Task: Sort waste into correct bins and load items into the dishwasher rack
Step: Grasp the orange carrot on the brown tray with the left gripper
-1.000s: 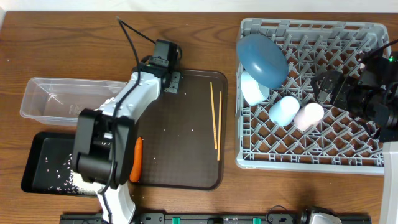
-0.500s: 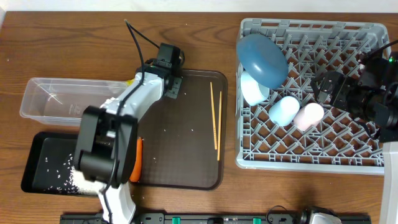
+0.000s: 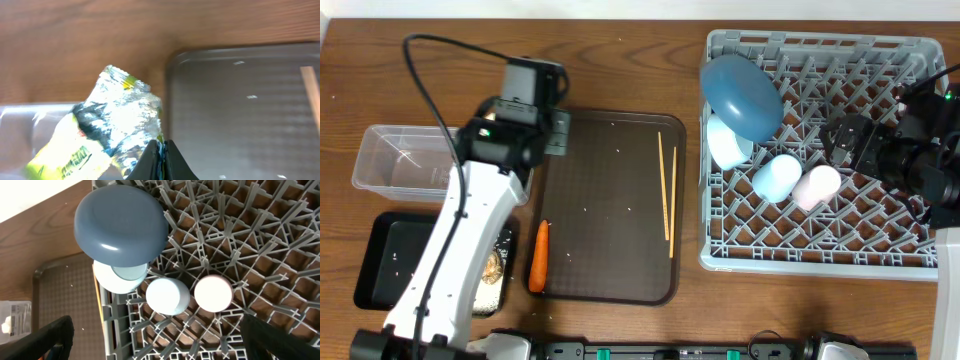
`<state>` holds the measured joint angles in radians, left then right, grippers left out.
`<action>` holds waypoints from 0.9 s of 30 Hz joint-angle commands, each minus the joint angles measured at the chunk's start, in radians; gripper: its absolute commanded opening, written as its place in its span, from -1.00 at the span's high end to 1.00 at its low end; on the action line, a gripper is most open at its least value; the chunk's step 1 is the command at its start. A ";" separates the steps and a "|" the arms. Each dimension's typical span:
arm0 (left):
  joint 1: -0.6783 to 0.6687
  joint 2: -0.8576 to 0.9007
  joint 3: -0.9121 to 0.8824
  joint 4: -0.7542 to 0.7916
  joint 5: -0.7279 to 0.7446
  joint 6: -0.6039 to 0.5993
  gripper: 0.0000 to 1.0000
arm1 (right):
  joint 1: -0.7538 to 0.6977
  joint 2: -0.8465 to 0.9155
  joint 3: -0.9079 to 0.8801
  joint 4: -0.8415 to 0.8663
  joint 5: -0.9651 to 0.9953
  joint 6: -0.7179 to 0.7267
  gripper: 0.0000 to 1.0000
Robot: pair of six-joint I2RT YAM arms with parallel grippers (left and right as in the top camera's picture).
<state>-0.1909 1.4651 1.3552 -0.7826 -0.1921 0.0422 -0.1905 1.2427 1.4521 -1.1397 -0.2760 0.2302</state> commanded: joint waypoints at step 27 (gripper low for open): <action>-0.010 0.003 -0.065 -0.354 0.203 -0.238 -0.25 | -0.005 -0.001 0.010 -0.013 -0.021 0.001 -0.98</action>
<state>-0.1516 1.4525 1.3293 -1.1130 0.0677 -0.1024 -0.1905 1.2427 1.4521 -1.1519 -0.2886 0.2302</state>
